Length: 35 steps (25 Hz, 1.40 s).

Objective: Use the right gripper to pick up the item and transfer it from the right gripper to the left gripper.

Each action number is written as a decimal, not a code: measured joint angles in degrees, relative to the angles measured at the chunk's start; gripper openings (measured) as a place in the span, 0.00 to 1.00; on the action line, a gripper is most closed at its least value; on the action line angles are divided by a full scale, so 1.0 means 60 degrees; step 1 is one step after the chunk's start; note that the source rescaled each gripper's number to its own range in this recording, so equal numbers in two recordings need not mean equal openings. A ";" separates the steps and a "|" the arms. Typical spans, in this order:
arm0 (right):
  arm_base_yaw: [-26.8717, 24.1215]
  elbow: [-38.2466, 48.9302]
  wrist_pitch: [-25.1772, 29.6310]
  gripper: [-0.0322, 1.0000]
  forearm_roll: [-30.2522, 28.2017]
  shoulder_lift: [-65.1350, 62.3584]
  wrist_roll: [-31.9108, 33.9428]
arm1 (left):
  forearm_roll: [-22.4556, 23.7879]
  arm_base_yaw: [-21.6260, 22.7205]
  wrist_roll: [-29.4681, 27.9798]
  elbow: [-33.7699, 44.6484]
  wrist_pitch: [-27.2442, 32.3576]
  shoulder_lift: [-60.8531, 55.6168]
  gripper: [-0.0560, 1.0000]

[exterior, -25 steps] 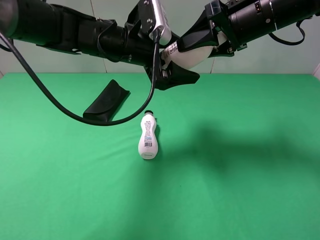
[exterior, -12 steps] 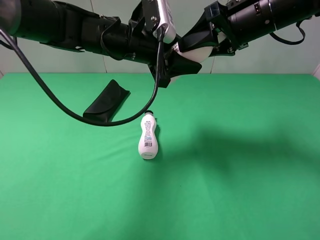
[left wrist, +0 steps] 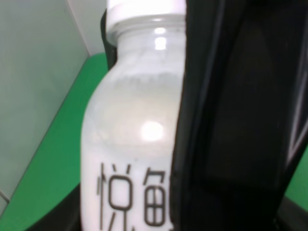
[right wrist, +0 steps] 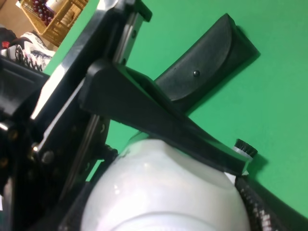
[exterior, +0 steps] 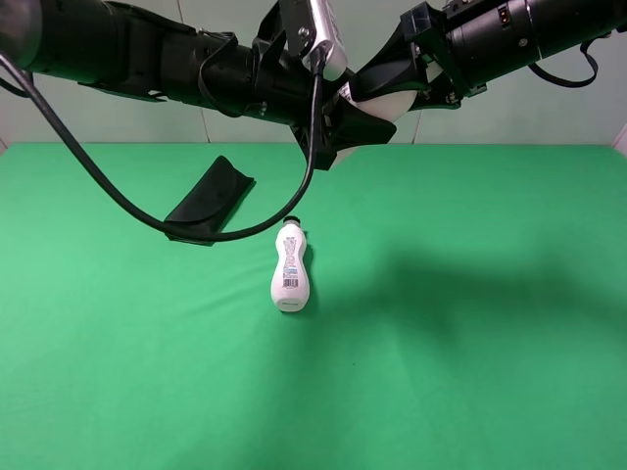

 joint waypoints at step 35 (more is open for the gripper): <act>0.0000 0.0000 -0.0856 1.00 -0.0511 -0.0359 0.0877 | 0.0141 0.0029 -0.0072 -0.0007 -0.0730 0.0117 0.05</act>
